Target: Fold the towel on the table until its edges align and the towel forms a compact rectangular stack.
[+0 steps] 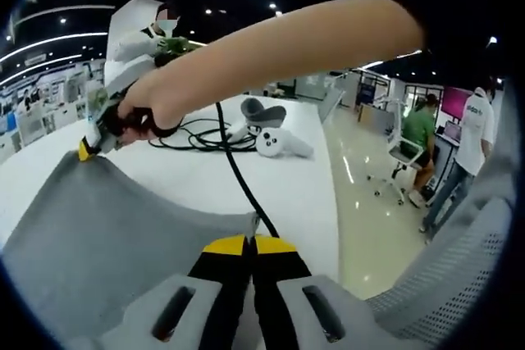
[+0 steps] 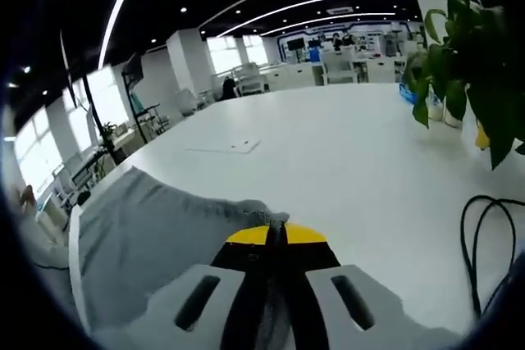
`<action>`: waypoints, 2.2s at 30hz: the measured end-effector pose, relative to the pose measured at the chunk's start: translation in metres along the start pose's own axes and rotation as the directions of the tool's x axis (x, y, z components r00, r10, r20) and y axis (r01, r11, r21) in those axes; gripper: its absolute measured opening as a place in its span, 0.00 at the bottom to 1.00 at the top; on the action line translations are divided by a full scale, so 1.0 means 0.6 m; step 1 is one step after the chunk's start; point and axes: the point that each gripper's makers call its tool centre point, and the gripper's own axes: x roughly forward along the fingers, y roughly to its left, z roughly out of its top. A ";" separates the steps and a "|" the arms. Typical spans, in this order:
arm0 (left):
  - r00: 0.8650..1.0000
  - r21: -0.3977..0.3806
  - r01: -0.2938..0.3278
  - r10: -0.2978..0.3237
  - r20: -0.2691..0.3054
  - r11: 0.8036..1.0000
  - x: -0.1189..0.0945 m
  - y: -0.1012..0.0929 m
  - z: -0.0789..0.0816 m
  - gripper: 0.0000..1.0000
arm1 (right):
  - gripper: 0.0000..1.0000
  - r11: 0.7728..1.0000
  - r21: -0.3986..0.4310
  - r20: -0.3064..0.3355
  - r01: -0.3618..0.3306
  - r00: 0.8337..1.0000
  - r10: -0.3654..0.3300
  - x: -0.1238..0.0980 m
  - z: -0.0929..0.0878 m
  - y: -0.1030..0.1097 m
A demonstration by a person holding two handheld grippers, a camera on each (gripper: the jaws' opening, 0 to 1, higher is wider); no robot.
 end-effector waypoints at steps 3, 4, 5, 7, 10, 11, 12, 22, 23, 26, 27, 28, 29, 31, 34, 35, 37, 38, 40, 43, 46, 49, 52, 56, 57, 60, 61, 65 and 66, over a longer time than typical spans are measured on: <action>1.000 -0.017 -0.019 0.019 0.011 1.000 -0.009 0.011 0.008 0.01 | 0.02 0.999 0.034 0.002 -0.027 1.000 0.026 -0.001 0.005 0.010; 1.000 -0.011 -0.021 0.021 0.016 1.000 -0.012 0.013 0.012 0.01 | 0.02 0.999 0.034 0.002 -0.028 1.000 0.028 -0.002 0.007 0.010; 0.999 -0.007 -0.028 0.028 0.025 1.000 -0.017 0.016 0.019 0.01 | 0.02 0.999 0.035 0.004 -0.035 0.999 0.035 -0.004 0.011 0.012; 0.998 -0.019 -0.044 0.045 0.036 0.999 -0.025 0.027 0.024 0.01 | 0.02 0.998 0.049 0.011 -0.045 0.999 0.045 -0.002 0.020 0.011; 0.994 -0.107 -0.084 0.091 0.058 0.991 -0.036 0.049 0.022 0.01 | 0.02 0.997 0.052 0.016 -0.054 0.998 0.053 -0.005 0.029 0.019; 0.993 -0.110 -0.095 0.102 0.059 0.989 -0.041 0.055 0.021 0.01 | 0.02 0.997 0.050 0.019 -0.057 0.998 0.056 -0.007 0.032 0.022; 0.992 -0.102 -0.104 0.110 0.058 0.989 -0.048 0.061 0.021 0.01 | 0.02 0.997 0.046 0.022 -0.063 0.998 0.062 -0.009 0.036 0.027; 0.977 -0.117 -0.150 0.166 0.137 0.982 -0.095 0.079 0.072 0.01 | 0.02 0.995 0.029 0.056 -0.095 0.994 0.094 -0.020 0.078 0.060; 0.976 -0.120 -0.152 0.168 0.140 0.981 -0.097 0.079 0.074 0.01 | 0.02 0.995 0.029 0.060 -0.096 0.994 0.095 -0.021 0.082 0.063; 0.975 -0.107 -0.156 0.171 0.144 0.982 -0.104 0.074 0.079 0.01 | 0.02 0.994 0.028 0.074 -0.105 0.992 0.103 -0.024 0.096 0.075; 0.974 -0.103 -0.158 0.173 0.147 0.982 -0.107 0.072 0.082 0.01 | 0.02 0.994 0.026 0.076 -0.107 0.992 0.105 -0.025 0.099 0.078; 0.973 -0.103 -0.161 0.175 0.149 0.982 -0.110 0.071 0.083 0.01 | 0.02 0.994 0.021 0.078 -0.110 0.991 0.109 -0.028 0.103 0.085; 0.971 -0.102 -0.167 0.181 0.154 0.981 -0.117 0.069 0.088 0.01 | 0.02 0.994 0.017 0.079 -0.112 0.991 0.110 -0.029 0.106 0.089; 0.968 -0.090 -0.183 0.195 0.157 0.979 -0.129 0.066 0.096 0.01 | 0.02 0.995 -0.005 0.065 -0.101 0.993 0.101 -0.028 0.109 0.093; 0.964 -0.070 -0.193 0.203 0.175 0.979 -0.147 0.060 0.111 0.01 | 0.02 0.993 0.005 0.075 -0.115 0.991 0.115 -0.028 0.125 0.104; 0.962 -0.065 -0.198 0.207 0.179 0.978 -0.156 0.059 0.116 0.01 | 0.02 0.993 0.007 0.077 -0.118 0.990 0.117 -0.029 0.133 0.108; 0.959 -0.063 -0.205 0.214 0.185 0.977 -0.167 0.060 0.121 0.01 | 0.02 0.993 0.012 0.084 -0.121 0.989 0.119 -0.025 0.146 0.114; 0.958 -0.063 -0.209 0.217 0.188 0.976 -0.172 0.061 0.124 0.01 | 0.02 0.992 0.013 0.091 -0.124 0.988 0.122 -0.026 0.151 0.122; 0.953 -0.057 -0.220 0.227 0.198 0.974 -0.192 0.065 0.133 0.01 | 0.02 0.991 0.017 0.102 -0.134 0.986 0.131 -0.028 0.164 0.138; 0.946 -0.055 -0.239 0.245 0.211 0.969 -0.217 0.074 0.144 0.01 | 0.02 0.989 0.015 0.113 -0.146 0.983 0.144 -0.027 0.181 0.158; 0.939 -0.049 -0.261 0.266 0.220 0.964 -0.245 0.083 0.155 0.01 | 0.02 0.986 0.023 0.123 -0.165 0.979 0.161 -0.024 0.199 0.181; 0.930 -0.042 -0.288 0.289 0.227 0.957 -0.272 0.090 0.165 0.01 | 0.02 0.984 0.036 0.127 -0.175 0.977 0.169 -0.022 0.211 0.201; 0.921 -0.038 -0.307 0.307 0.238 0.951 -0.298 0.096 0.175 0.01 | 0.02 0.982 0.036 0.136 -0.186 0.974 0.180 -0.022 0.226 0.226; 0.910 -0.044 -0.329 0.329 0.252 0.943 -0.331 0.104 0.182 0.01 | 0.02 0.978 0.046 0.153 -0.202 0.969 0.193 -0.021 0.245 0.251; 0.906 -0.045 -0.337 0.337 0.255 0.941 -0.341 0.106 0.183 0.01 | 0.02 0.978 0.044 0.155 -0.204 0.968 0.195 -0.021 0.249 0.257; 0.901 -0.048 -0.345 0.345 0.263 0.937 -0.362 0.108 0.184 0.01 | 0.02 0.978 0.030 0.161 -0.208 0.966 0.200 -0.020 0.263 0.280; 0.900 -0.048 -0.348 0.348 0.263 0.936 -0.369 0.109 0.183 0.01 | 0.02 0.978 0.028 0.162 -0.208 0.966 0.201 -0.019 0.266 0.286; 0.892 -0.047 -0.362 0.360 0.272 0.931 -0.405 0.116 0.183 0.01 | 0.02 0.977 0.022 0.167 -0.212 0.964 0.205 -0.017 0.277 0.315; 0.888 -0.048 -0.367 0.365 0.278 0.929 -0.413 0.118 0.183 0.01 | 0.02 0.977 0.022 0.172 -0.211 0.964 0.204 -0.015 0.283 0.321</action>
